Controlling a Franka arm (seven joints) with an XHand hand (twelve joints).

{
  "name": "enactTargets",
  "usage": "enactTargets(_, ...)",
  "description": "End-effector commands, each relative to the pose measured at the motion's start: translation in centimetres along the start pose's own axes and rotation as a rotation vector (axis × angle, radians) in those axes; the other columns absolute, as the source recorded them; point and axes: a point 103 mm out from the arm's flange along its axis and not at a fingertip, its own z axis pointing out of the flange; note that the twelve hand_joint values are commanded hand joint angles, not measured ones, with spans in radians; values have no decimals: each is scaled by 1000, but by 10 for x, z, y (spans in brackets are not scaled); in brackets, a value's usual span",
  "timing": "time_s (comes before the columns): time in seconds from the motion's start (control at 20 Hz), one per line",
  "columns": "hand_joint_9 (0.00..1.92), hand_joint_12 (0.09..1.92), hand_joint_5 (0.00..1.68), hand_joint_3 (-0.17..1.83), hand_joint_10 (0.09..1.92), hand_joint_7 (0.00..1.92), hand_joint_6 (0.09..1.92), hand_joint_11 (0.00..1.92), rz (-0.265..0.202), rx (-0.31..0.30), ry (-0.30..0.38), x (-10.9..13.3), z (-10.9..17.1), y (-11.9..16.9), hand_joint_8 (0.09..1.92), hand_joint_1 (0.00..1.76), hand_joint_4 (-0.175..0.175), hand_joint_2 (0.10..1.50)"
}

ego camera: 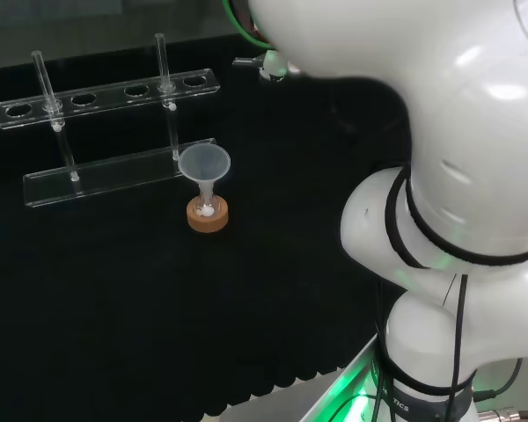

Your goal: Put the weighing funnel back on the table.

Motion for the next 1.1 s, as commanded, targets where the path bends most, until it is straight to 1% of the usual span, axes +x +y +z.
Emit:
enactTargets(0.05, 1120, 995, 1312, 604, 190, 769, 580, 864, 21, 3, 23, -22, 5, 20, 608, 1129, 175, 671)
enactTargets(0.35, 1120, 995, 1312, 605, 189, 768, 580, 866, 29, 30, 20, -33, 19, 46, 608, 1129, 175, 671)
enactTargets(0.4, 1120, 994, 1312, 605, 189, 768, 580, 866, 29, 37, 34, -35, 22, 52, 608, 1129, 175, 671)
enactTargets(0.45, 1120, 994, 1312, 605, 188, 768, 580, 867, 30, 45, 40, -37, 26, 58, 608, 1129, 175, 671)
enactTargets(0.85, 1121, 993, 1312, 605, 187, 767, 580, 867, 19, 108, 23, -47, 60, 109, 608, 1129, 175, 671)
enactTargets(1.1, 1121, 992, 1312, 605, 186, 767, 580, 868, 13, 154, 35, -50, 84, 136, 608, 1129, 175, 671)
